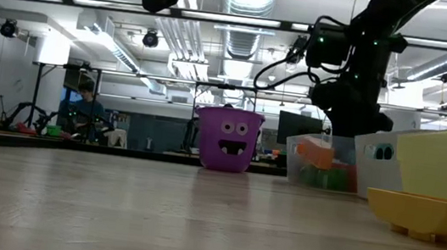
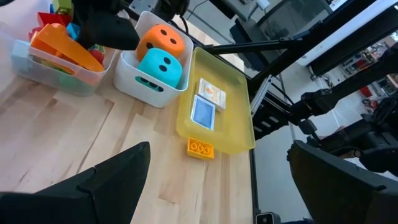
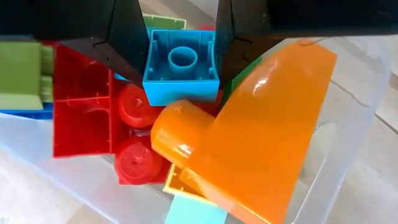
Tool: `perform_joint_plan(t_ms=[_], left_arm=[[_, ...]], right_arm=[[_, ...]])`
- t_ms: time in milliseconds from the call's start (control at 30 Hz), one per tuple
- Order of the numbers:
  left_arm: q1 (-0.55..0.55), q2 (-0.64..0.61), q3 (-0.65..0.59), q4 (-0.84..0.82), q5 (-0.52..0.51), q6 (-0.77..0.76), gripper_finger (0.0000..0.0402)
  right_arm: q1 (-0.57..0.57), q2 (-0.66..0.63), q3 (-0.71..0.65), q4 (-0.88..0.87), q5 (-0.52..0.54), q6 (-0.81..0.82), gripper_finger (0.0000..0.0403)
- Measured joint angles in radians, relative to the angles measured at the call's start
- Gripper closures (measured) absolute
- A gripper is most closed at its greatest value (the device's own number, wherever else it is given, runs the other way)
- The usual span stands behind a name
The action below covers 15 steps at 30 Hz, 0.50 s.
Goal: Pick & Place Toys
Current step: Put the blue game piece into the transparent bin
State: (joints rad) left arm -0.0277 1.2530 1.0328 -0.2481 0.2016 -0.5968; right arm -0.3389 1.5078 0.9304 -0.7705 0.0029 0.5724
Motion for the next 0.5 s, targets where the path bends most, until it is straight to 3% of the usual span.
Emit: perform_joint_plan(t_ms=[500], left_arm=[[-0.001, 0.000, 0.000, -0.031, 0.000, 0.021, 0.0030]], right_arm=[[0.000, 0.024, -0.016, 0.023, -0.003, -0.034, 0.0275]])
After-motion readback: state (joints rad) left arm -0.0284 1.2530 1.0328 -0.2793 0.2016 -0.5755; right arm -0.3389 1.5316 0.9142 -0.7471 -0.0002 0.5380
